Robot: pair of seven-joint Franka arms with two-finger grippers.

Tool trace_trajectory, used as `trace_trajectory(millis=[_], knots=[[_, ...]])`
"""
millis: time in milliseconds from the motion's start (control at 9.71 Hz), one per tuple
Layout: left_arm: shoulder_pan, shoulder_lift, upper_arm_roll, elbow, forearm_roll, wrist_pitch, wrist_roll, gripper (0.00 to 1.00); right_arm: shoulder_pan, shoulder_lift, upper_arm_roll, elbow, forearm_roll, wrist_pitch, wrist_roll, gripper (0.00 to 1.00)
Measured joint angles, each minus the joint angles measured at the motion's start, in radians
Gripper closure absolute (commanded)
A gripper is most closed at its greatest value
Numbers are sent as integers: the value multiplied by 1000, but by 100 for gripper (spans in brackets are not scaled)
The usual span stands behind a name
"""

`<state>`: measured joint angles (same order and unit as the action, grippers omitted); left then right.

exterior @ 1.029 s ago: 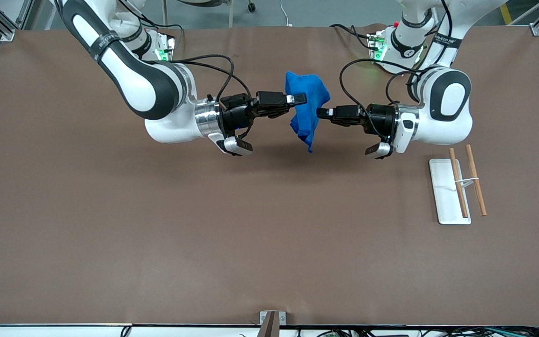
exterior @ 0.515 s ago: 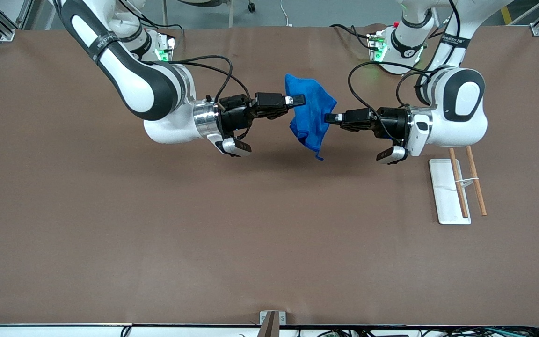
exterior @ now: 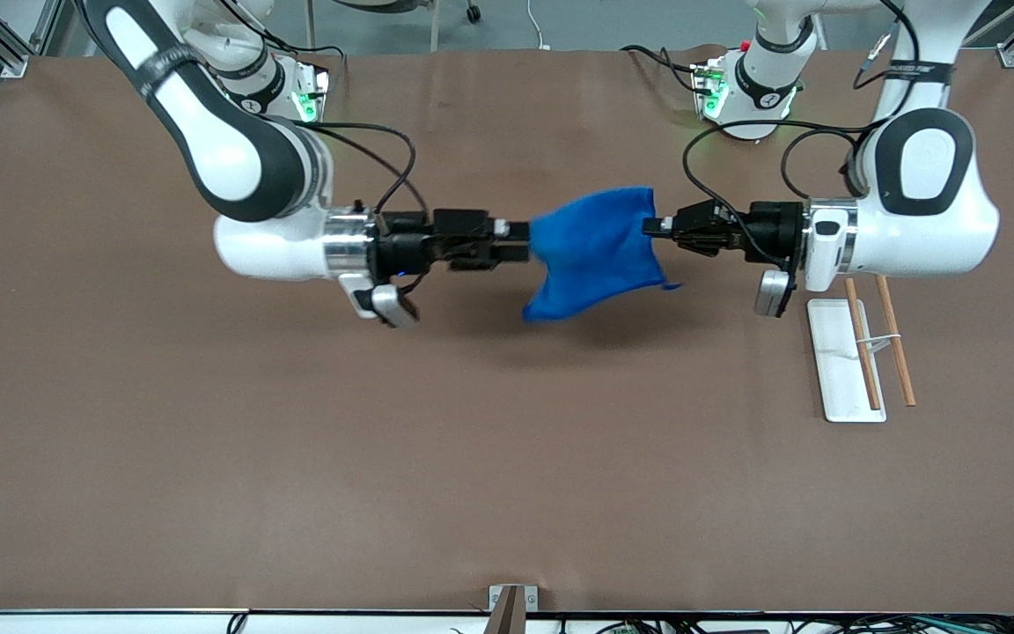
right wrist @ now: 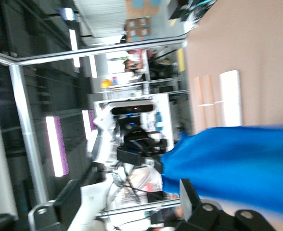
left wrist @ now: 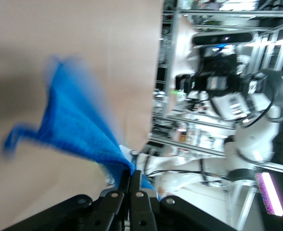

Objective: Right arm passes towel to left arm to hang
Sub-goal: 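Open the right gripper and pull the towel away with the left gripper, then drape the blue towel over the wooden dowels with the left gripper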

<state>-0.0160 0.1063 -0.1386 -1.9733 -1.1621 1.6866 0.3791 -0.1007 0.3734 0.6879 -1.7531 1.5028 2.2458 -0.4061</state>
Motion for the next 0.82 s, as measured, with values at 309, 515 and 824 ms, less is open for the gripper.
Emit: trace_trajectory(millis=[309,515,824], knots=[[4,0,77,89,279,3,0,100,-6,-37,-140,0,-402,1,120,0],[6,2,147,121,394,5,19,100,-7,-66,-236,-1,-688,1,209,0],[8,20,259,148,563,18,73,100,-7,-105,-383,-2,-1021,-47,288,0]])
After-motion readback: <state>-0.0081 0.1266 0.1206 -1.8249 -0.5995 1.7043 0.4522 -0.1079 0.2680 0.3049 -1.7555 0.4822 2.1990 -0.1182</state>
